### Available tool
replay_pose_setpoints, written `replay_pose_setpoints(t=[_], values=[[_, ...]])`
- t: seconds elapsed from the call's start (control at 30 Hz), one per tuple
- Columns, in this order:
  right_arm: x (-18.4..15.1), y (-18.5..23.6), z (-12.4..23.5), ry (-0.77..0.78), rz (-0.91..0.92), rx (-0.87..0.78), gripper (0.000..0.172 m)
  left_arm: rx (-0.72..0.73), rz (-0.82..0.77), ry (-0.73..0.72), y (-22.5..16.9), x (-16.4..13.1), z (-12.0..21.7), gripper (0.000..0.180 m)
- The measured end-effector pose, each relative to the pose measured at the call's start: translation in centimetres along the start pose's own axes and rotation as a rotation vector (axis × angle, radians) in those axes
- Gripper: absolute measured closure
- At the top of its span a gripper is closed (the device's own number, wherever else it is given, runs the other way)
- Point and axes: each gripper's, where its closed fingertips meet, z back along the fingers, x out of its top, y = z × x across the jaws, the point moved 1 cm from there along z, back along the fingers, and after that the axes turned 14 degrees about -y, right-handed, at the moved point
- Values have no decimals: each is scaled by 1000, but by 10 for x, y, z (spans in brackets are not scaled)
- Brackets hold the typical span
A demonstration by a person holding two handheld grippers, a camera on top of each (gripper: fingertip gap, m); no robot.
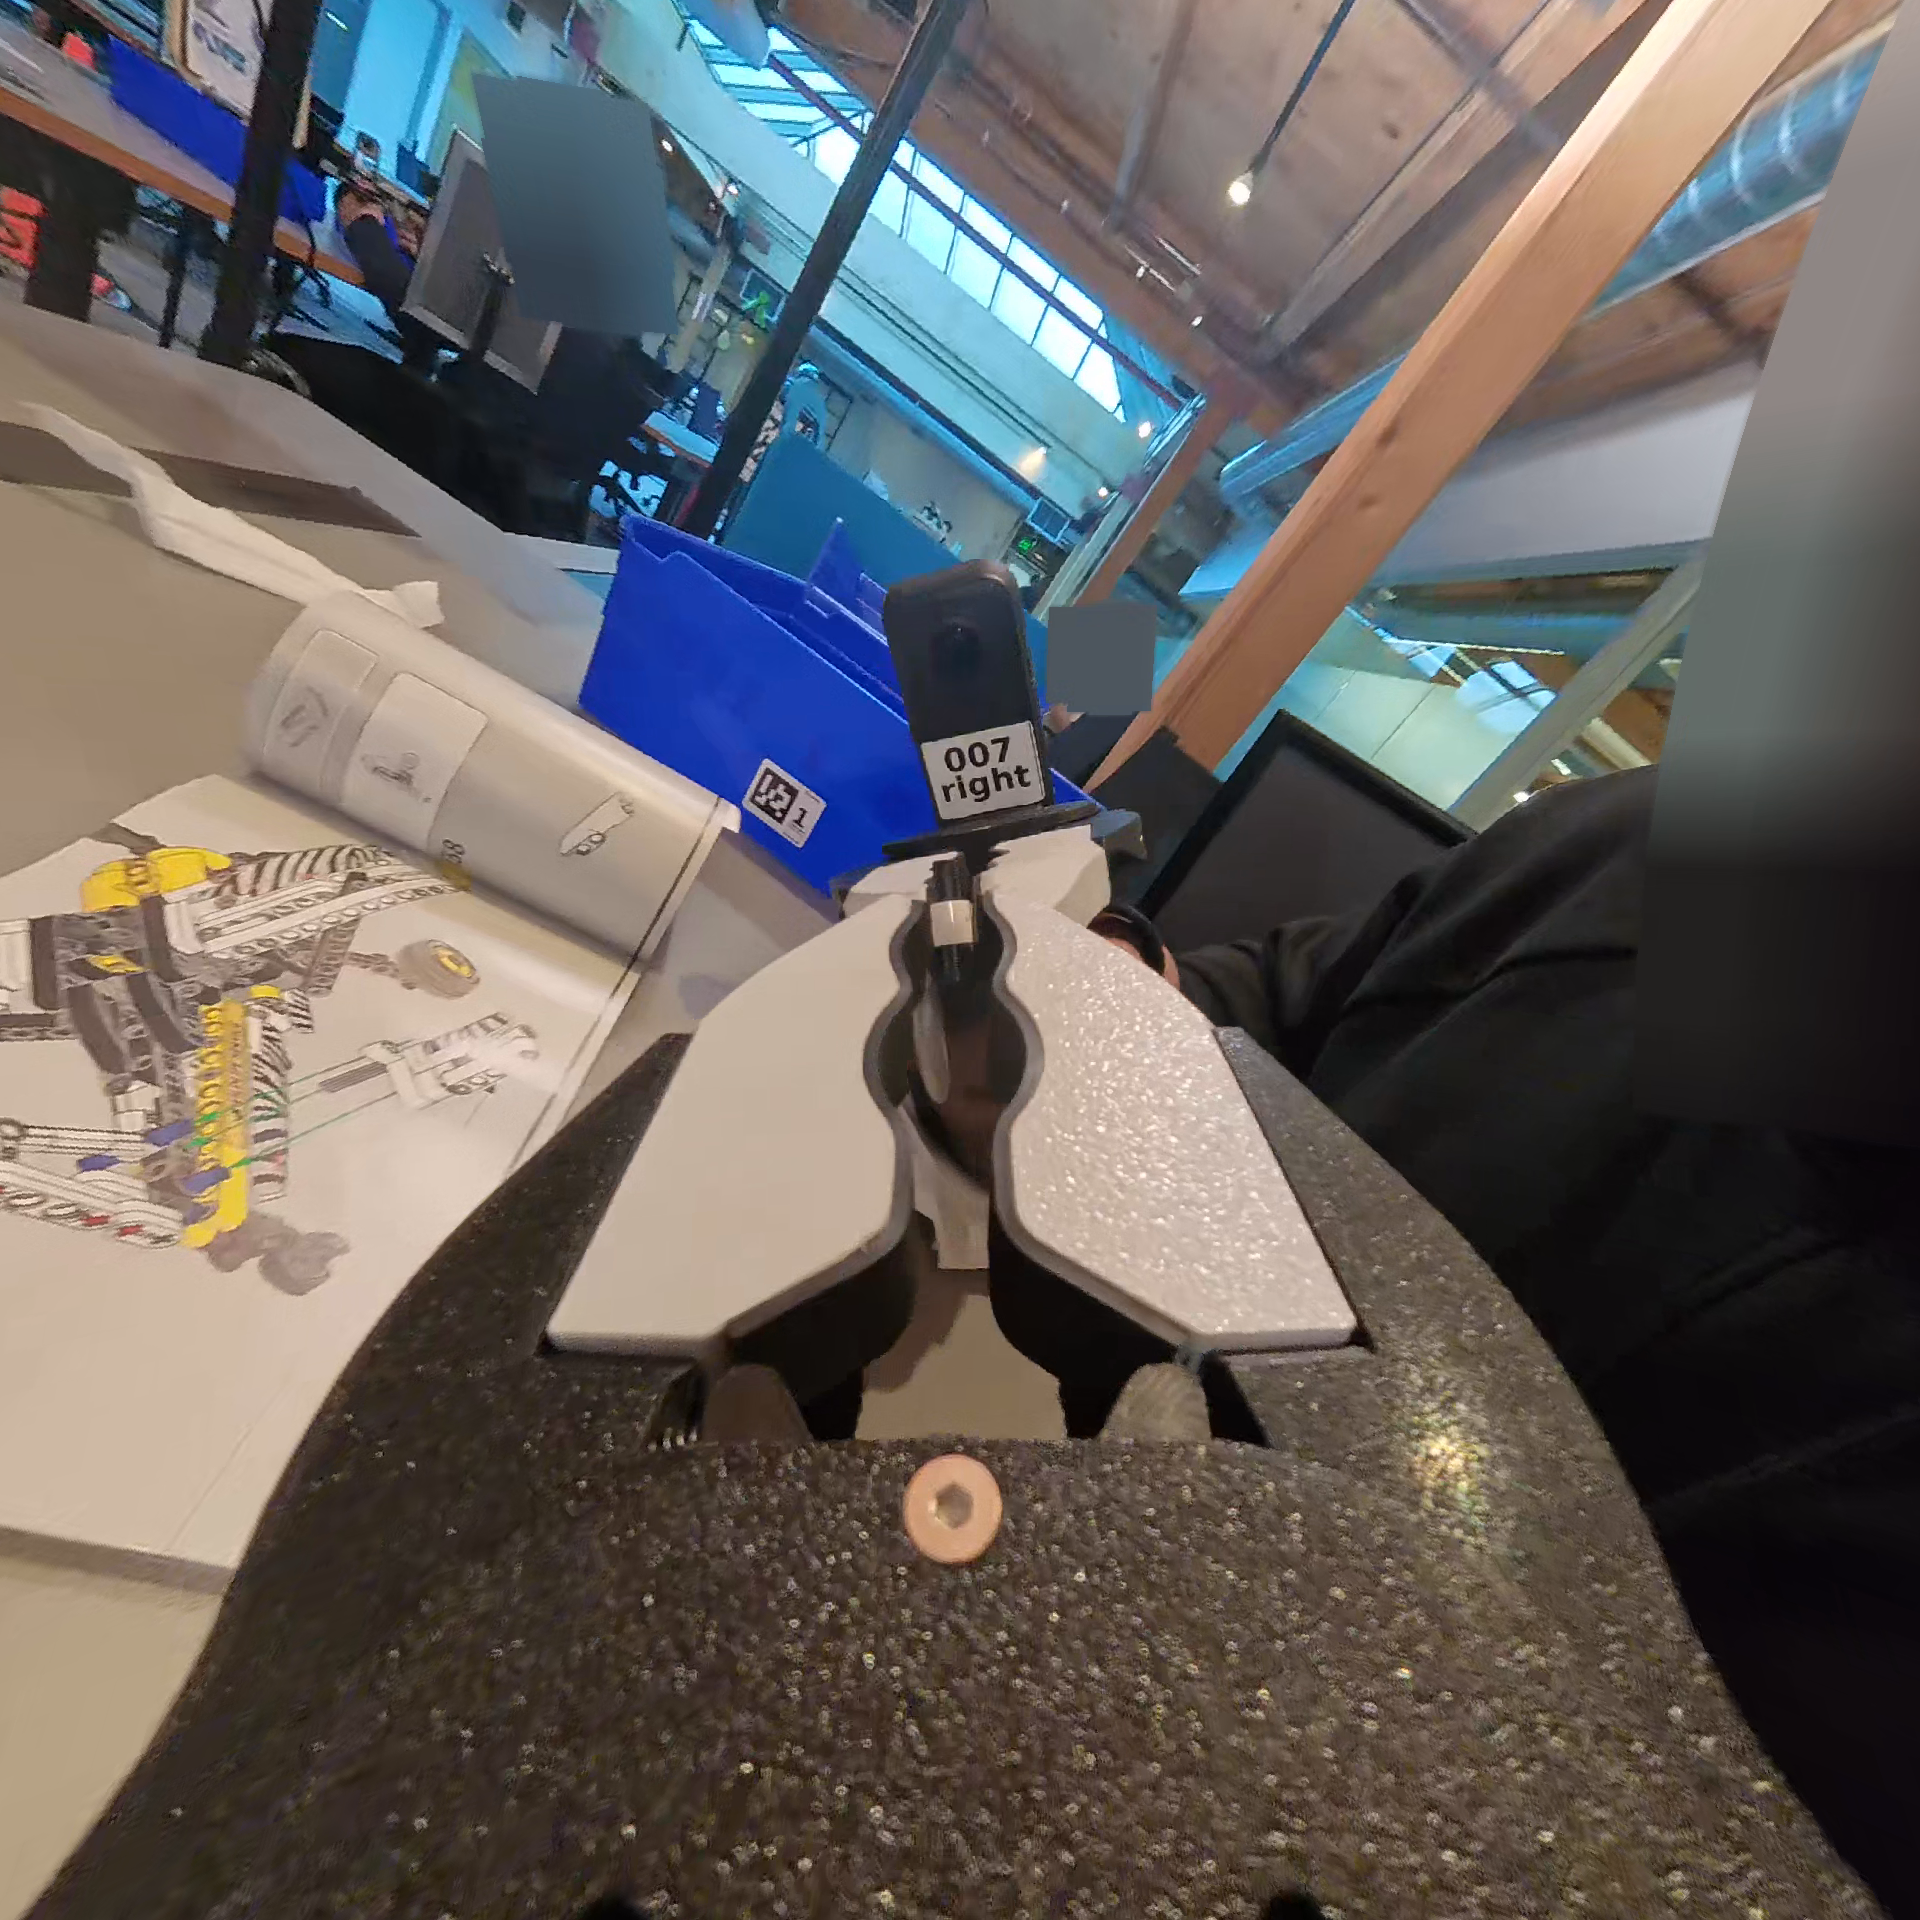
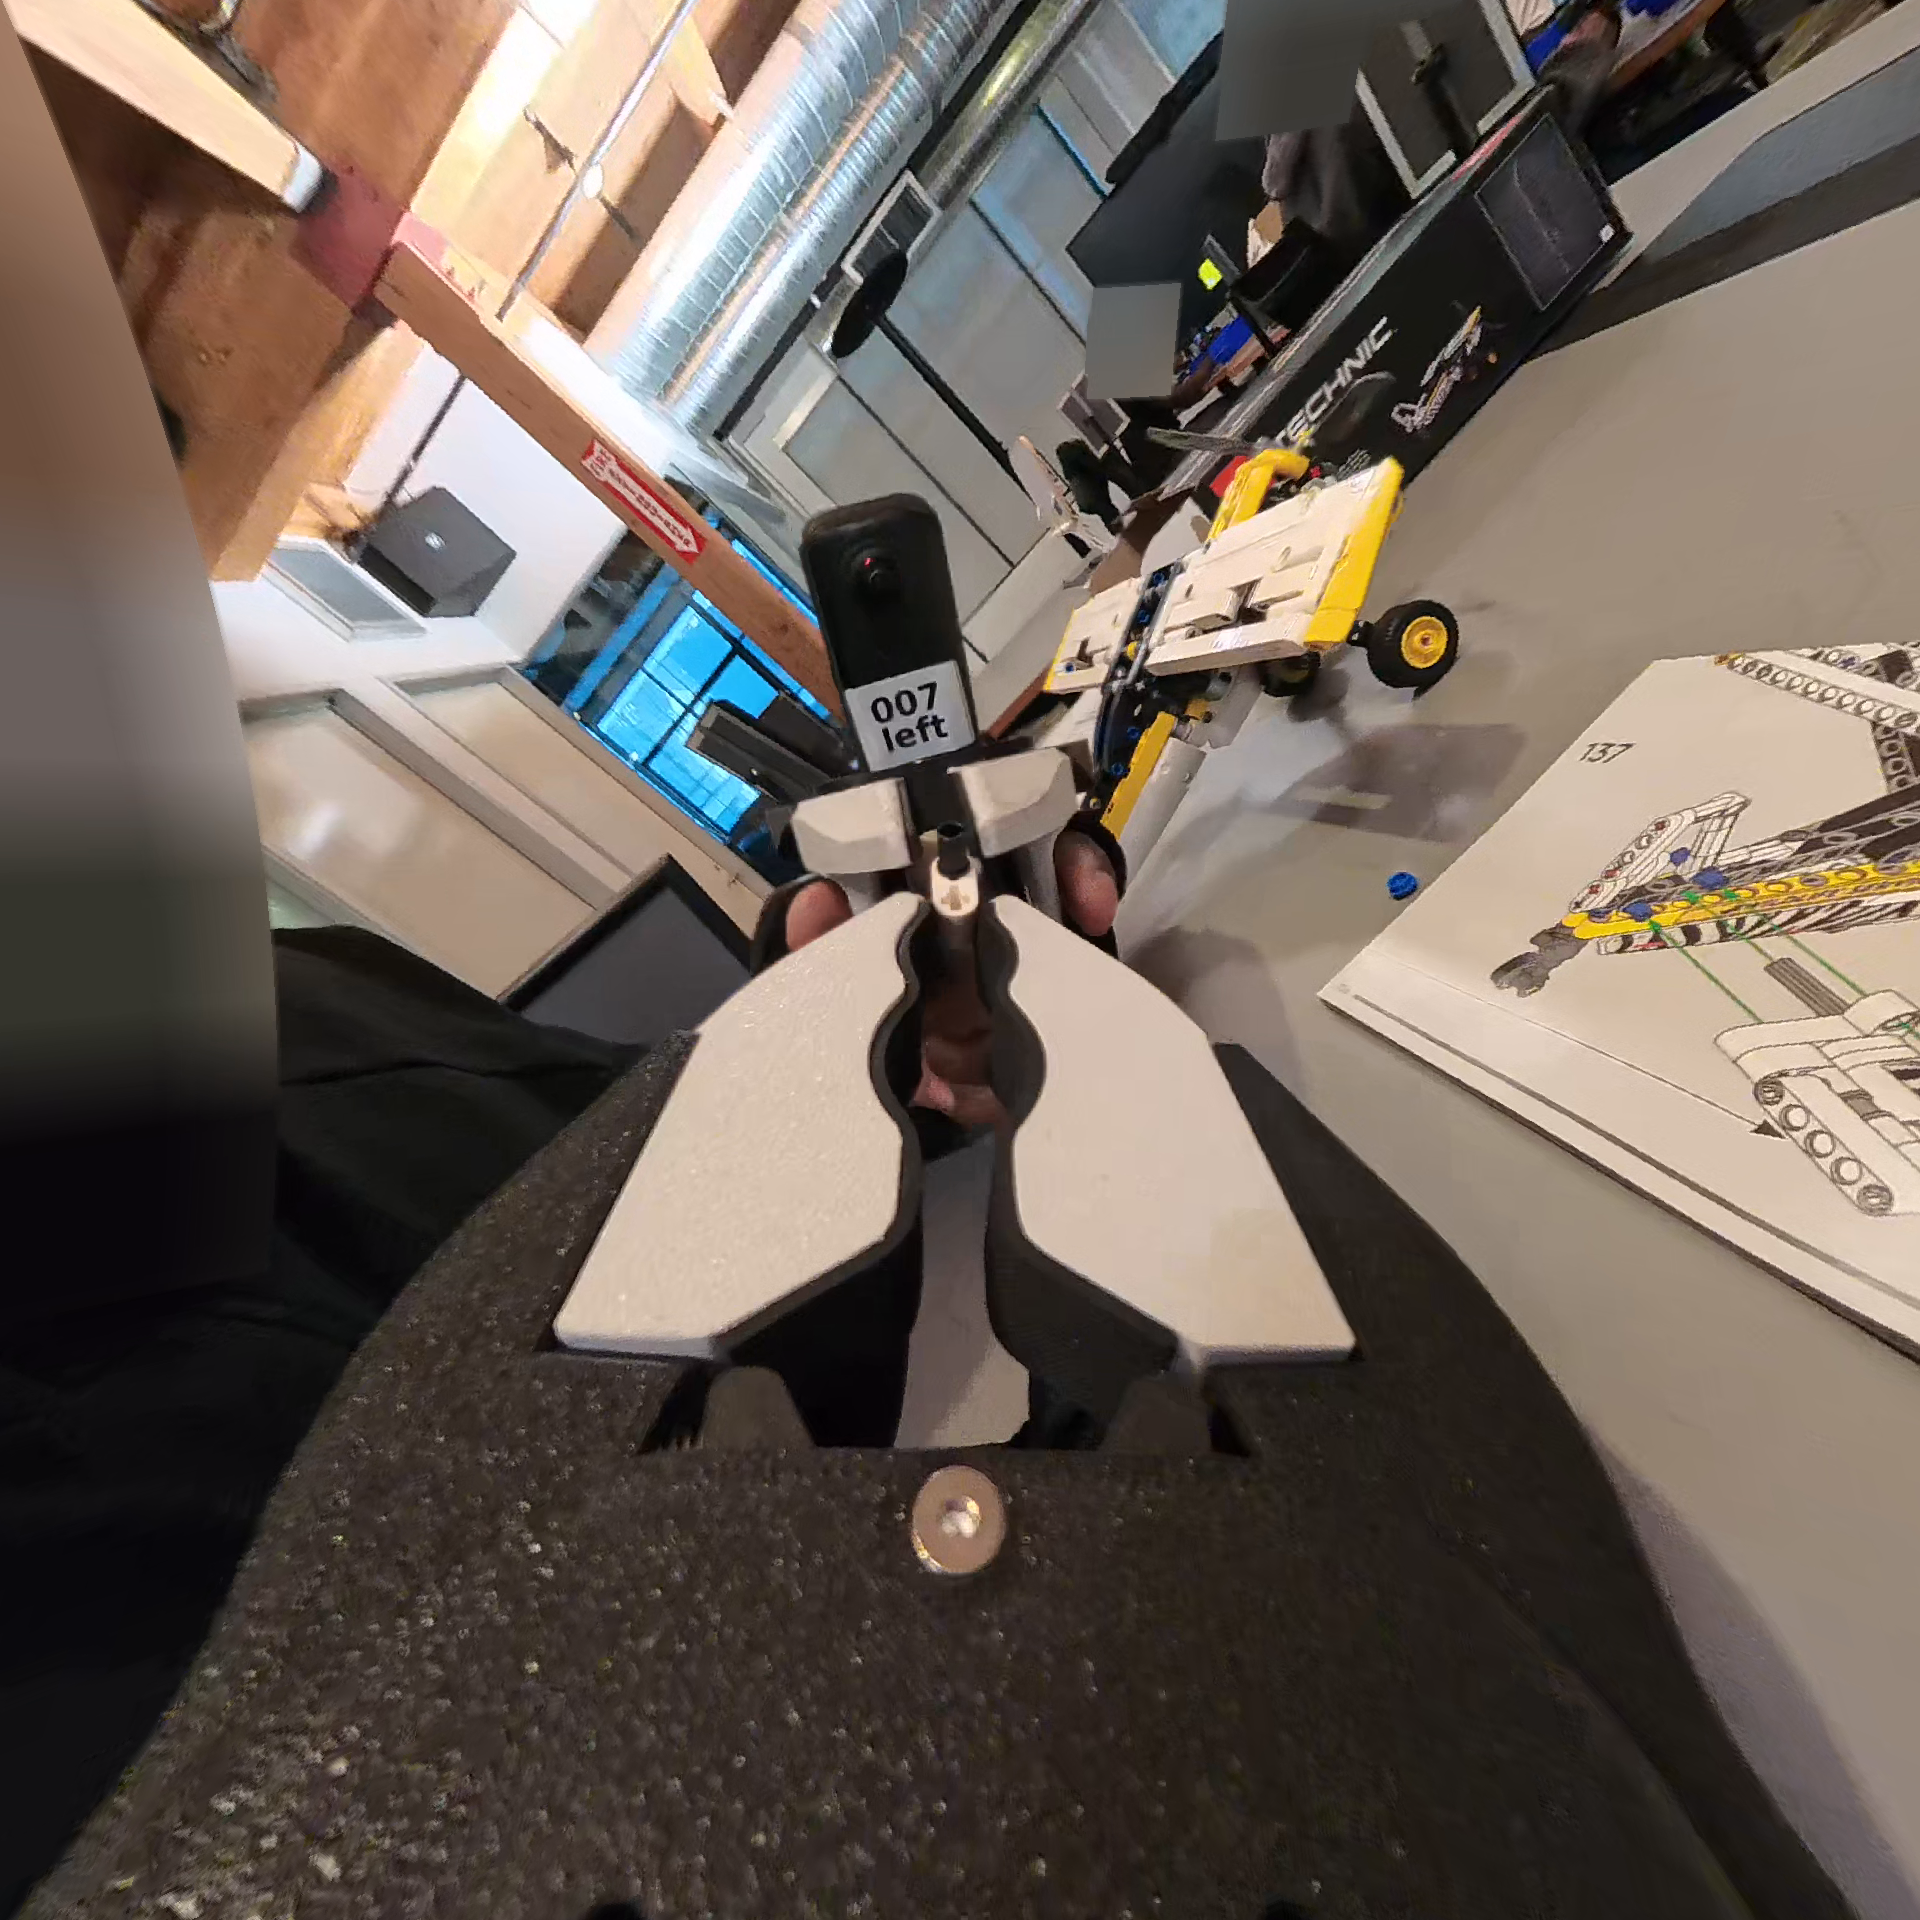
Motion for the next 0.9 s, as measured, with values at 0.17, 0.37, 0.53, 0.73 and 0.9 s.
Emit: replay_pose_setpoints(t=[0.17,0.37,0.53,0.73,0.9], values=[[-4,0,-1,44,121,-14,165,-25,70,26,-1,-6,0,172],[-8,-2,-1,79,184,-36,165,-26,71,61,1,-11,2,172],[-7,-6,1,117,235,-66,161,30,-80,133,5,-11,6,173],[6,-5,5,163,419,-88,155,89,-459,322,7,-16,14,173],[-10,-6,5,242,405,-62,157,86,-582,448,10,-37,14,173]])
